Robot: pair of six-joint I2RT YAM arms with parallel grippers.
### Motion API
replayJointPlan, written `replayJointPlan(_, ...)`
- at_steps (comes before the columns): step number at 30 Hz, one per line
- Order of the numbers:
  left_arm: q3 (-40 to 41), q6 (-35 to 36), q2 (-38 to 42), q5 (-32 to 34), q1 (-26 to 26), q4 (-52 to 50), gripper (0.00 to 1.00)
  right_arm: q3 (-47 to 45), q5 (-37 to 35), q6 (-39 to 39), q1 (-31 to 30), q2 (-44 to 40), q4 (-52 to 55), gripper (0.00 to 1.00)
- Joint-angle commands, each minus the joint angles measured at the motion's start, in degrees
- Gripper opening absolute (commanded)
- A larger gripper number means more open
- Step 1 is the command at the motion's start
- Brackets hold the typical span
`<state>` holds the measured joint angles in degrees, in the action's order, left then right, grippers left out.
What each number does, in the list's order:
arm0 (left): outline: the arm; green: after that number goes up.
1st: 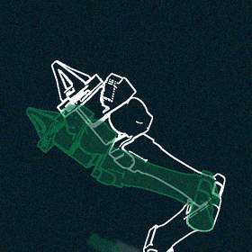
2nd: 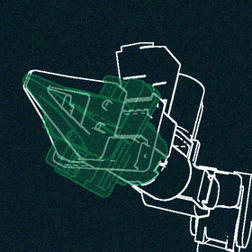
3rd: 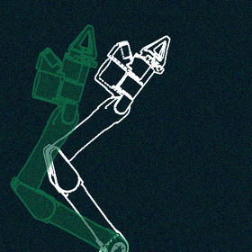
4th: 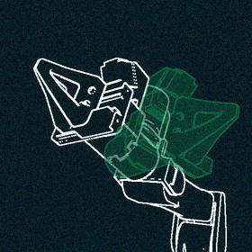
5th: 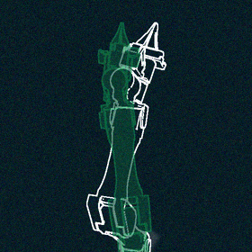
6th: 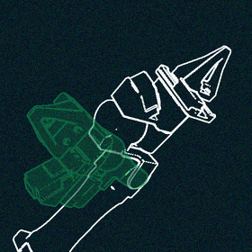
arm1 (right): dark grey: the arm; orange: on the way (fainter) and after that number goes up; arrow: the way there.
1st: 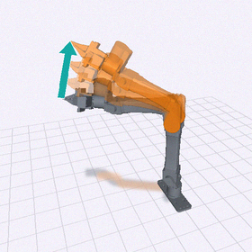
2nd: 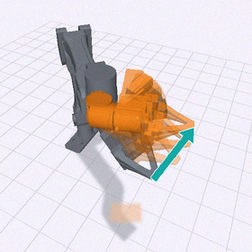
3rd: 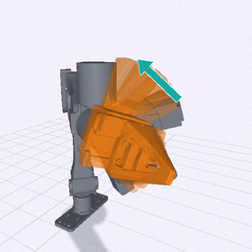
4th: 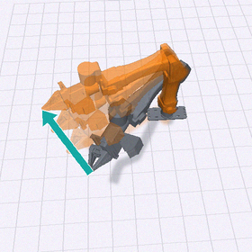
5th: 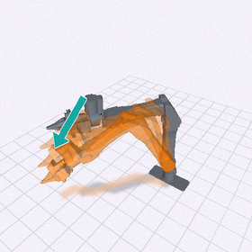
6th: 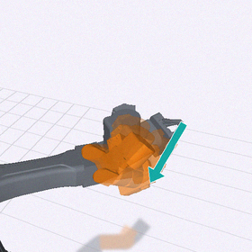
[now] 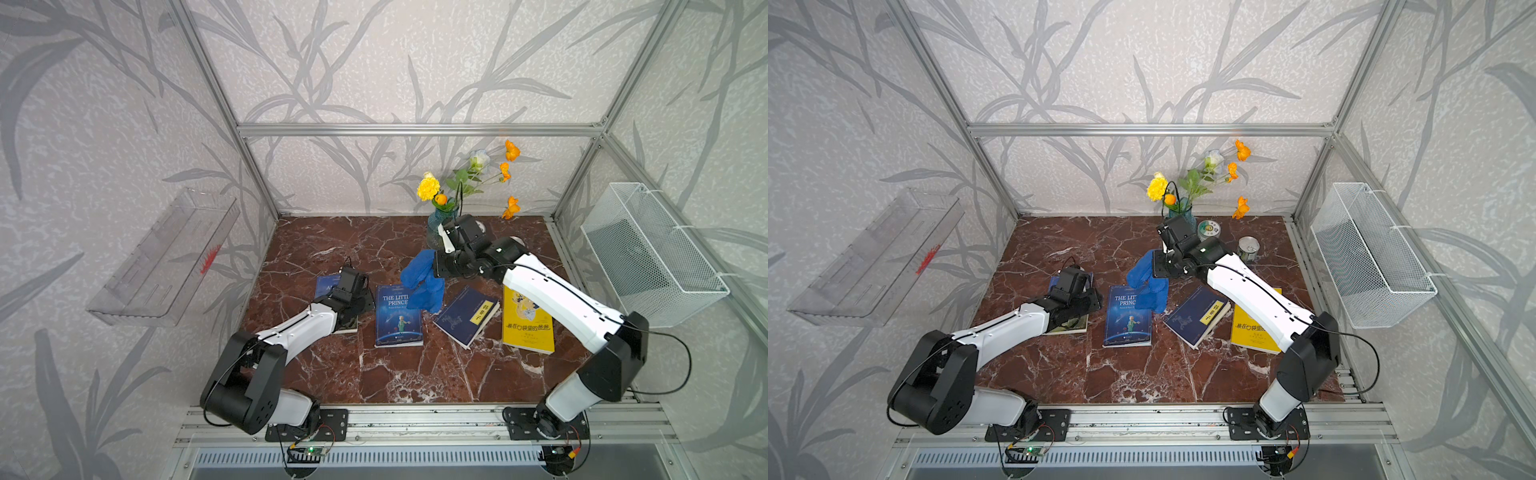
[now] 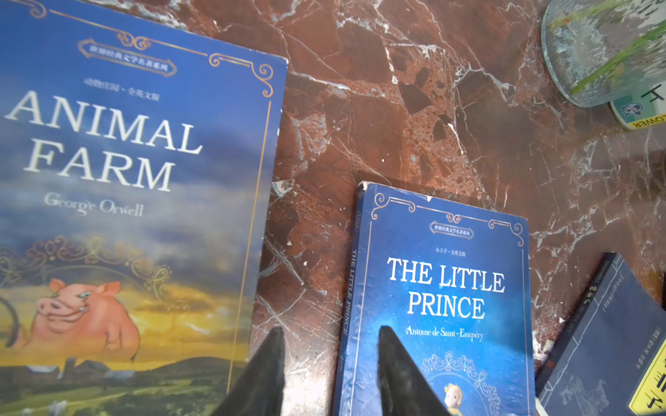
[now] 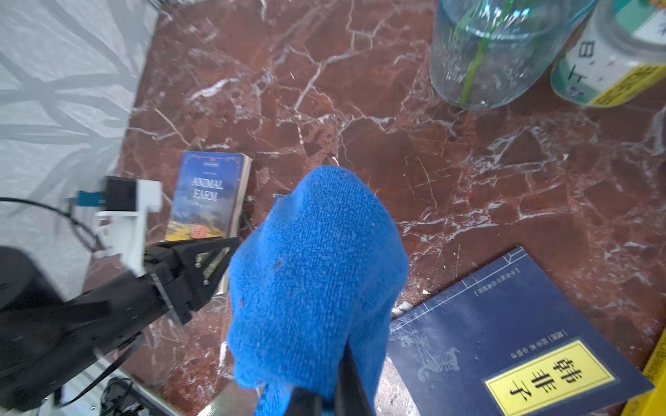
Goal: Wipe the cover of the book
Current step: Place the cleaning item on the book, then pick up the cleaning item from the book.
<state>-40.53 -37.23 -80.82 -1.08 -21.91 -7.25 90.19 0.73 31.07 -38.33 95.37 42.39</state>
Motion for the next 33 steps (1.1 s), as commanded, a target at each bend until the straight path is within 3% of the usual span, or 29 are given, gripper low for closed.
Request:
replayJointPlan(1,-0.67,-0.06,-1.04,-0.24,-0.06,-0.14,0.42,-0.45,-3.48,-2.39,0.61,6.07,-1.19,0.0)
replayJointPlan(5,-2.86,1.41,-4.04,-3.73,-0.09,-1.4,0.36,2.19,-7.54,-5.72,1.67,15.94,2.01,0.0)
replayJointPlan(8,-3.49,1.24,-6.03,-6.3,-0.23,-0.88,0.36,8.18,-11.01,-8.89,1.68,22.81,7.94,0.14)
replayJointPlan(11,-3.64,0.88,-7.23,-7.9,-0.49,-0.16,0.36,13.32,-9.74,-11.5,1.49,27.62,13.22,0.45)
replayJointPlan(13,-4.15,0.91,-7.83,-7.96,-0.84,-0.64,0.36,13.33,-9.17,-12.46,0.85,28.13,13.57,0.78)
replayJointPlan(15,-4.61,1.11,-8.43,-7.8,-1.09,-1.09,0.36,12.43,-8.79,-12.74,0.31,27.78,13.05,0.99)
replayJointPlan(23,-7.18,1.2,-12.18,-8.1,-1.96,-3.36,0.34,5.43,-4.64,-8.56,0.09,28.07,7.39,1.0)
replayJointPlan(24,-7.34,1.27,-12.49,-7.86,-1.99,-3.55,0.33,4.62,-4.61,-7.98,0.17,28.38,6.74,0.96)
replayJointPlan(28,-8.02,1.42,-13.61,-6.68,-2.05,-4.85,0.32,3.33,-5.27,-7.07,0.55,29.52,5.32,0.77)
replayJointPlan(33,-8.94,1.29,-15.1,-6.08,-2.04,-5.94,0.27,4.36,-5.64,-7.54,1.91,28.75,4.88,0.34)
